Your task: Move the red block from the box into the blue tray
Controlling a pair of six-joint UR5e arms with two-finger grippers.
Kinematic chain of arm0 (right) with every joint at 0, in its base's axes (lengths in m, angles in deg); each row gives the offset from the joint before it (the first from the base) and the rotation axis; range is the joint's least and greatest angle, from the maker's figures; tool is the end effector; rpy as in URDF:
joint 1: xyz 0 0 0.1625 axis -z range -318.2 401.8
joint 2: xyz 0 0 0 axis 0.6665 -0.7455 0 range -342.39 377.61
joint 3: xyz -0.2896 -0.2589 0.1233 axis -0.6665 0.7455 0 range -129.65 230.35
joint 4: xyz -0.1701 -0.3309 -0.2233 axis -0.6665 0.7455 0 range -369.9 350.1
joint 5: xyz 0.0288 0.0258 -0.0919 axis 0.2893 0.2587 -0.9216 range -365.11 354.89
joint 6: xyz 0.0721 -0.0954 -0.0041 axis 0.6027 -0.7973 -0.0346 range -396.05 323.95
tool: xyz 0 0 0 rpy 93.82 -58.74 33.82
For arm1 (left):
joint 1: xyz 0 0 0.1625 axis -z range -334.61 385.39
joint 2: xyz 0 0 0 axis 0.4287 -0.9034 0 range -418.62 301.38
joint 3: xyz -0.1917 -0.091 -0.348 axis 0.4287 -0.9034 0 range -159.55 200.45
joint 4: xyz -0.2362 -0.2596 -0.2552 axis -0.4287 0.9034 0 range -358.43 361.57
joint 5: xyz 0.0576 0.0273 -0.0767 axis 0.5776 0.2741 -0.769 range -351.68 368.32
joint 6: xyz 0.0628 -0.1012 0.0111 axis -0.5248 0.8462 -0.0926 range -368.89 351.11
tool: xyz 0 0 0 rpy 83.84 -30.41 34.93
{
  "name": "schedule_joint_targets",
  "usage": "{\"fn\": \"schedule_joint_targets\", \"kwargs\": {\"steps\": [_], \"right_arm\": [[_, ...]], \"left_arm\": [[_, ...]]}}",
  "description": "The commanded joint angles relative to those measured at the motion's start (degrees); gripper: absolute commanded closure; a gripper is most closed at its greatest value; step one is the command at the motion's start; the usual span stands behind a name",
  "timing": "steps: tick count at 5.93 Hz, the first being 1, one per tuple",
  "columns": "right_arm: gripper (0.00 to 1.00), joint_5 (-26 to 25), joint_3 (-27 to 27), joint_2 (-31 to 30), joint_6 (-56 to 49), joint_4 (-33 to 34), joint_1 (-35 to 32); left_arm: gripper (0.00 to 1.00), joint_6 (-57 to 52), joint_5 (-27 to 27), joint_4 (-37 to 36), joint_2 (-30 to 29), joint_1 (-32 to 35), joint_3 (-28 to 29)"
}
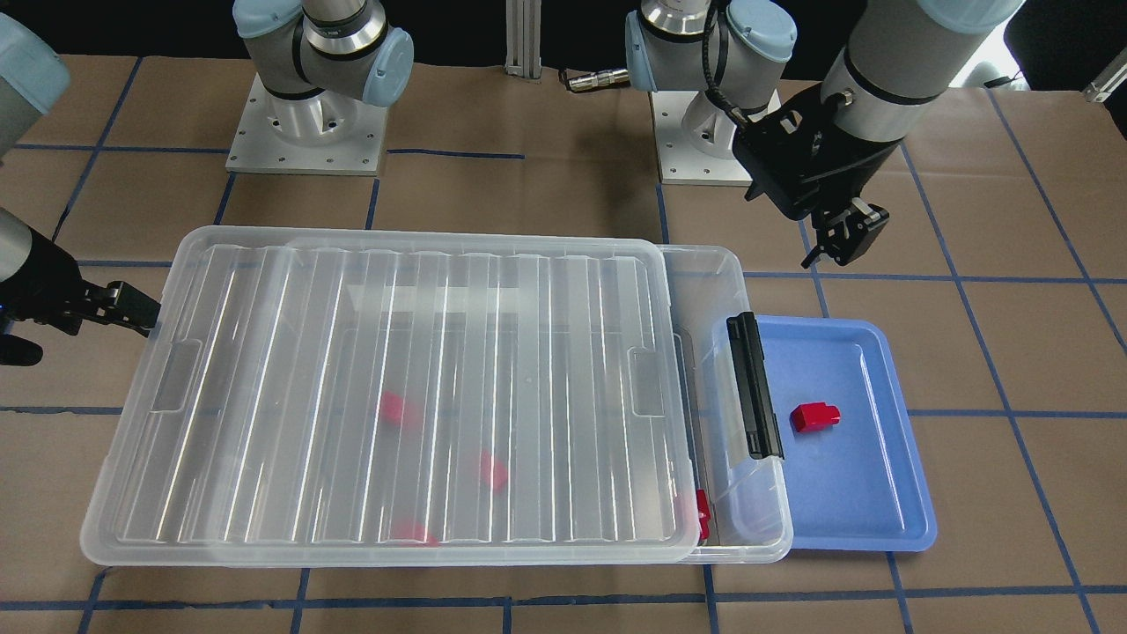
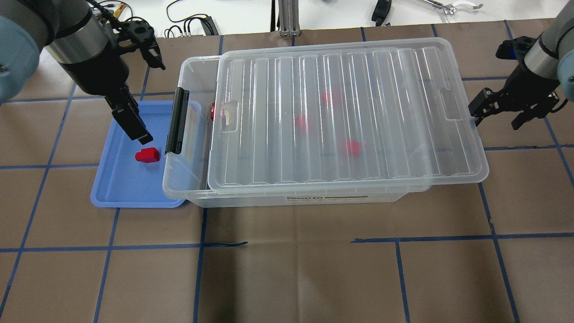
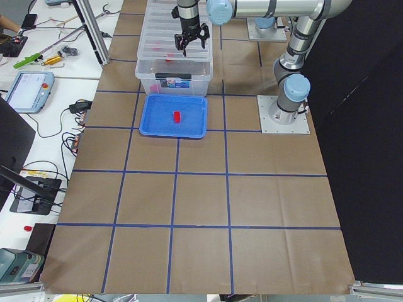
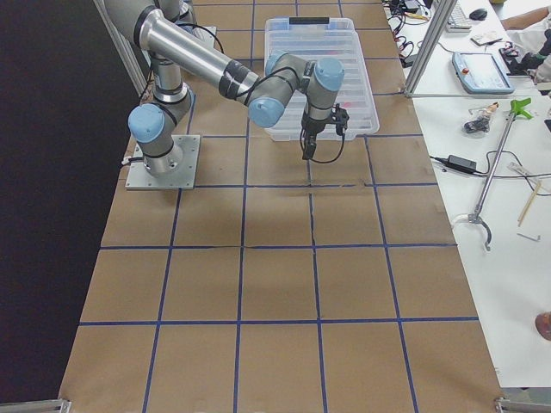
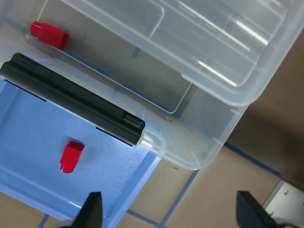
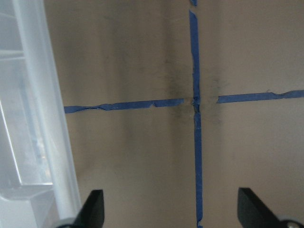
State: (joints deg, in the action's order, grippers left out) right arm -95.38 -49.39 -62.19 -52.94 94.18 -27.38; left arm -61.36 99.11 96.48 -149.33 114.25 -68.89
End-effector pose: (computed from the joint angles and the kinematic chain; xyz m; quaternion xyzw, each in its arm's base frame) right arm -0.0705 -0.5587 0.2937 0.0341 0.9981 0.0491 0.0143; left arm -0.1217 -0.5095 0.4419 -0.4330 -0.9003 -0.0417 0.0134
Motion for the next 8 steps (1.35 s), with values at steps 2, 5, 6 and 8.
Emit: {"fn": "schedule_joint_targets", "kwargs": {"steps": [2, 5, 6, 8], "right_arm": [[0.00, 1.31, -0.02, -0.18, 4.47, -0.10, -5.52], [0.00, 3.08, 0.76, -0.71, 5.20, -0.46, -6.75], [0.00, 2.47, 3.29, -0.88, 5.03, -1.33, -6.76], [0.00, 2.55, 13.90, -2.20, 6.94, -14.36, -8.24]], "left_arm": [[0.02, 45.82, -0.08, -0.52, 1.50, 2.37, -0.92], [0.02, 53.44, -2.18, -2.10, 4.39, 3.16, 1.35], [0.01, 53.44, -1.06, -1.58, 5.19, 3.07, 0.14], [0.01, 53.18, 2.99, -2.02, 4.66, 2.90, -1.54]]}}
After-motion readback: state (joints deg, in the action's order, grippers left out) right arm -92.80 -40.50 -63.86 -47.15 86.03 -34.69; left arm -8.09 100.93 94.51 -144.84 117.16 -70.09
